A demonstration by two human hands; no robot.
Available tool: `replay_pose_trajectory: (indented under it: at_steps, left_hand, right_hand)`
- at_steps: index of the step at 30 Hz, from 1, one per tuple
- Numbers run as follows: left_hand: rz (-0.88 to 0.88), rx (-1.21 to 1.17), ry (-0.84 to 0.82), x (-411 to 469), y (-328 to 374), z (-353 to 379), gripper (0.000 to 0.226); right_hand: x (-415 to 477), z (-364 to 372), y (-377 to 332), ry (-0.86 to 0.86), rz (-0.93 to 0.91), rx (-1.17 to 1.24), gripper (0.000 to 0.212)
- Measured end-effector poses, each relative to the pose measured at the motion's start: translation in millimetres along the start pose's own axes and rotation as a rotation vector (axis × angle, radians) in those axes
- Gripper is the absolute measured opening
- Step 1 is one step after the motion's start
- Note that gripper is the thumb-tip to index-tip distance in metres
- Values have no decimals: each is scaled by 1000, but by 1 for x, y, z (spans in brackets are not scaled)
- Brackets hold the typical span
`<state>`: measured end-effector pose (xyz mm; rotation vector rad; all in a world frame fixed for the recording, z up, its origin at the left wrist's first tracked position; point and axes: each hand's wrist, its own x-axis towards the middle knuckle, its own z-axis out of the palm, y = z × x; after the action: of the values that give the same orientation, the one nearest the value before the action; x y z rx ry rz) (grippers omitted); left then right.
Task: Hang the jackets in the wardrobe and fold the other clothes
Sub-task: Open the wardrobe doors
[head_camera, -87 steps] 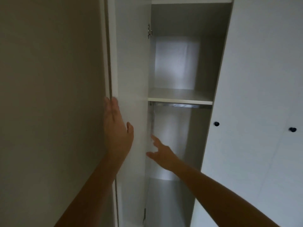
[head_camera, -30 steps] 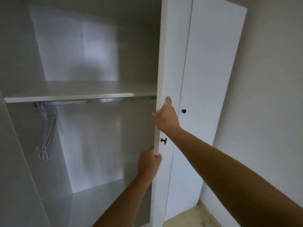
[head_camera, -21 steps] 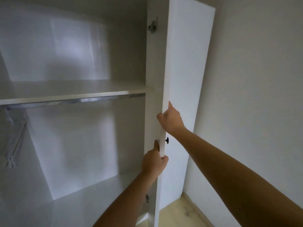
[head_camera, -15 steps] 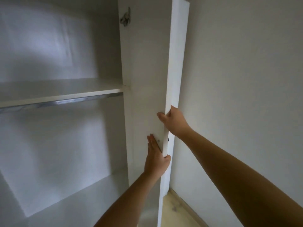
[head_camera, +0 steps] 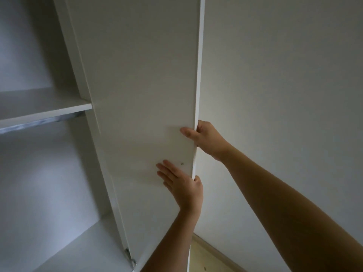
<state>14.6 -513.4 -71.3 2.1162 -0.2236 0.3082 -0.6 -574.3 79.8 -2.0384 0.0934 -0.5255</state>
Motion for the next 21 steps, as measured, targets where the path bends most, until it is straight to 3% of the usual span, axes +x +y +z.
replay_pose_trajectory:
  at_steps: [7,11,14,17,21]
  left_hand:
    - [11,3,-57,-3,-3,-12,110]
    - [106,14,-101,-18,-5,-31,99]
    - [186,-27,-125,-50,7,-36,95]
    - [221,-88,-147,-101,36,-29,94]
    - [307,-185,-294,-190,92,-1,88]
  right_hand:
    - [-7,6,0,-5,-12,8,31]
    - [-39,-4,11,3,12,58,27]
    - [-85,-39,29,97,2,11,37]
    - [-148,-89,53,228,47,-26,34]
    - [-258,-165,87,389,167,-72,25]
